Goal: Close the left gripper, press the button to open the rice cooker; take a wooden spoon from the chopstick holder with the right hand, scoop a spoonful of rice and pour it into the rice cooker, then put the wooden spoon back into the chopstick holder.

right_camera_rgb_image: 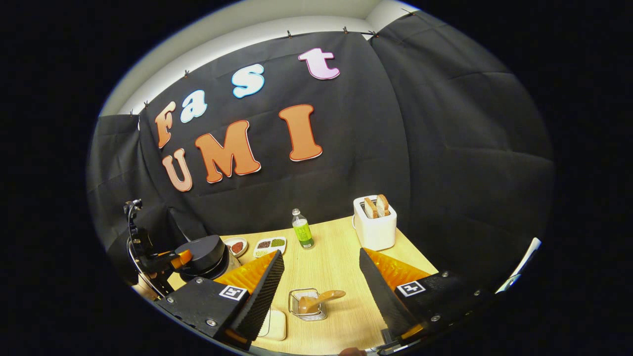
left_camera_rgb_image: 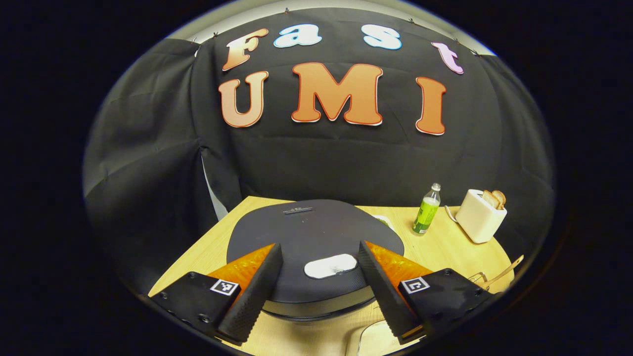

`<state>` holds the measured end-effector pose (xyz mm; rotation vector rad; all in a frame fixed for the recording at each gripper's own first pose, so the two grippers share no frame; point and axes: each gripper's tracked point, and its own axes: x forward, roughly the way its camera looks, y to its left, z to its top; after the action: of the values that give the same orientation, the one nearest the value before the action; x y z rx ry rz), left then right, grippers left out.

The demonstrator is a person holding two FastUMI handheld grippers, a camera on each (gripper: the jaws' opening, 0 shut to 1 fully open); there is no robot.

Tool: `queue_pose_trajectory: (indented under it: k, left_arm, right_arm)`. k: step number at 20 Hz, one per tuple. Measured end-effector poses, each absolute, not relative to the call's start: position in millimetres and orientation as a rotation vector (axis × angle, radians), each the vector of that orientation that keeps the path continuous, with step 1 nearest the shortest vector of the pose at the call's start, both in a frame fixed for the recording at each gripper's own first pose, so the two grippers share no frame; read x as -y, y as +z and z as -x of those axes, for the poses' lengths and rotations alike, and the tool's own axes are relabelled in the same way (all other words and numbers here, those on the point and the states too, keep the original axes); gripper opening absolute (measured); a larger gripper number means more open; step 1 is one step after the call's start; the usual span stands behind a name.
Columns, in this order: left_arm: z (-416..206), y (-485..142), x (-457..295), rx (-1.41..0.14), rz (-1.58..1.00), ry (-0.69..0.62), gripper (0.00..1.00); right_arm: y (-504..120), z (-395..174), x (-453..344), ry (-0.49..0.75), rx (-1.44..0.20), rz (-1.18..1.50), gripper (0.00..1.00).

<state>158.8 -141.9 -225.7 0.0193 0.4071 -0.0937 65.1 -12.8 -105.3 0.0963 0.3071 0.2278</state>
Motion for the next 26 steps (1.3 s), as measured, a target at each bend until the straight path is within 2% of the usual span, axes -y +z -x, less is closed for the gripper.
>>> queue_pose_trajectory:
  k: [15,19,23,25,26]
  left_arm:
    - [-150,-254,144,-0.317,-0.032,-0.035,1.00]
    - [-150,-249,145,-0.276,-0.075,-0.056,0.99]
    - [-137,-244,115,-0.345,-0.045,-0.045,1.00]
    - [-134,-222,96,-0.337,-0.058,-0.026,0.97]
    - [-132,-206,88,-0.320,-0.058,-0.028,1.00]
  right_arm:
    - [-131,-70,-13,0.280,-0.367,-0.066,0.94]
    - [-135,-73,-21,0.284,-0.369,-0.055,0.95]
    - [-131,-76,-8,0.250,-0.339,-0.011,0.95]
    - [-127,-79,0,0.232,-0.330,-0.013,0.95]
    - [-123,-81,5,0.222,-0.324,-0.013,0.95]
